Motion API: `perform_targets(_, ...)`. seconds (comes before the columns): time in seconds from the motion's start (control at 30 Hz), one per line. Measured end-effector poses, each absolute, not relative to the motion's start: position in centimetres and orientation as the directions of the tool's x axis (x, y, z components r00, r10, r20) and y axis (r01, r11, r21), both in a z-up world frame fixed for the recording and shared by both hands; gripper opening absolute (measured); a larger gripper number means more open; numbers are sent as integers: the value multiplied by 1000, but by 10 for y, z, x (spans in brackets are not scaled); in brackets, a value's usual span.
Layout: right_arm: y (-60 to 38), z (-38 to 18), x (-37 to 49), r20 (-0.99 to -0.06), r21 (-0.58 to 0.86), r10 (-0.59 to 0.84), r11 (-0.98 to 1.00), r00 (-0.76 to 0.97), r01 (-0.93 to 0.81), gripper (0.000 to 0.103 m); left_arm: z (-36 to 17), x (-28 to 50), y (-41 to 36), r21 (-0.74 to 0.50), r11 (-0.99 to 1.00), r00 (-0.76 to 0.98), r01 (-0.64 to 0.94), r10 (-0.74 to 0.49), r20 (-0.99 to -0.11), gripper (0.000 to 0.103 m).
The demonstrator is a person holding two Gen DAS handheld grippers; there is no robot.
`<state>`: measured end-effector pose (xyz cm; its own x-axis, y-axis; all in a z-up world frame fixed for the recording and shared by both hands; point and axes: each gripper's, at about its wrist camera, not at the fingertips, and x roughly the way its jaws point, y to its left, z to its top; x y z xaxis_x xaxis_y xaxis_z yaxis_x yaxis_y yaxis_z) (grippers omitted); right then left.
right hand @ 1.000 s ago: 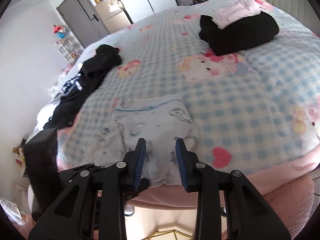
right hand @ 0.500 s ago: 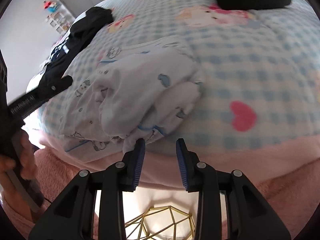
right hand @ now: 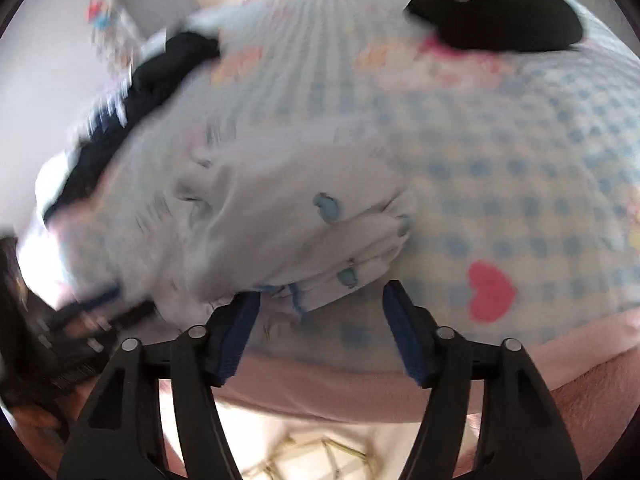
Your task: Fold clothes
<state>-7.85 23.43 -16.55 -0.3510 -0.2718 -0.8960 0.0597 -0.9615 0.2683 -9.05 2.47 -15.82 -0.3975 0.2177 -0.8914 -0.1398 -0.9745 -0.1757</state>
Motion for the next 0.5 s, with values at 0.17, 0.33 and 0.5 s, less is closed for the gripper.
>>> perform_targets(0.17,233,-142,-80,-849,308,-318,-947,-422,92,5,-120,-96,16,-271,-948,-471,-168,319,-823,15)
perform_targets(0.33,236,-77,-103,-770,282,-307,-950,-559,133,4,-55,-113,-5,-350,-922,-593,-169,378,-711,15)
perform_targets(0.5,245,-4,-100,-648,267,-284,-954,-707,138,4,-29,-115,-30,-403,-909,-624,-106,376,-685,15)
